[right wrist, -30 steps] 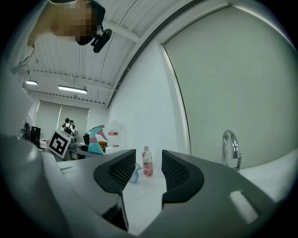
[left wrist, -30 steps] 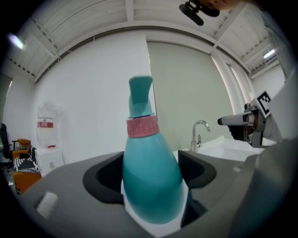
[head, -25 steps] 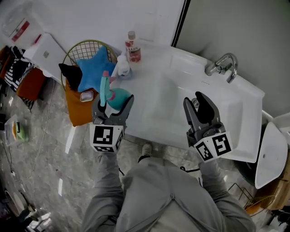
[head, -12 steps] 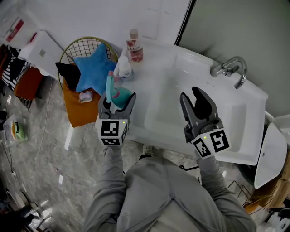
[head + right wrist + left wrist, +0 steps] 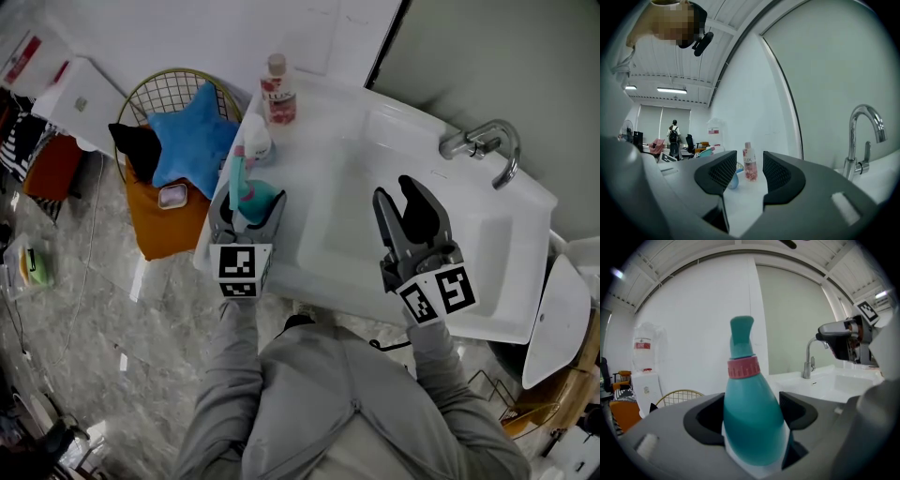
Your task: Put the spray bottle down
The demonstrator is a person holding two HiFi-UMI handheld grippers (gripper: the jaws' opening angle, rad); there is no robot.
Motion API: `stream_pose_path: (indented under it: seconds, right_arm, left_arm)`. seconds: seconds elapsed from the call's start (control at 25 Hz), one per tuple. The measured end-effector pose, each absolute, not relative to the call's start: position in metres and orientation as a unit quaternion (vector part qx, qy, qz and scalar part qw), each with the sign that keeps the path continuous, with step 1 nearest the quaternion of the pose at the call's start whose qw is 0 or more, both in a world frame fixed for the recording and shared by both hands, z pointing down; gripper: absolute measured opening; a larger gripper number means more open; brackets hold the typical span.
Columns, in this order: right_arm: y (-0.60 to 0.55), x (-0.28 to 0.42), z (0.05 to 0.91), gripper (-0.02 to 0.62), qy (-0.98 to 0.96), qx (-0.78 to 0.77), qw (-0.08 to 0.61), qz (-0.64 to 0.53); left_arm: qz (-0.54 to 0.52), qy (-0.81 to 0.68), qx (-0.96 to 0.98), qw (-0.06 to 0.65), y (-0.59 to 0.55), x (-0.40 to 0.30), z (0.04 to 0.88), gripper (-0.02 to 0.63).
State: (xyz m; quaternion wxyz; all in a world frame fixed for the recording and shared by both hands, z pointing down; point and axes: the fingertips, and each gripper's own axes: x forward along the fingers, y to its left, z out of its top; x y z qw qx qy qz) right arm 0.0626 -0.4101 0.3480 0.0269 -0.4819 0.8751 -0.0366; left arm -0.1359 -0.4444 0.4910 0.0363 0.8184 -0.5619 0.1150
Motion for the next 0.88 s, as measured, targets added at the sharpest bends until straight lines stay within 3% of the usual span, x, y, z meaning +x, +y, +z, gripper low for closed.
stream_pose_path:
  seconds: [0.88]
  right_arm:
    - [-0.414,0.064,0.346,0.172,0.875,-0.482,0.023,-0.033]
  left_arm:
    - [0.154,-0.564,0.811,0.035,-0.449,-0.128,0.503,0.408]
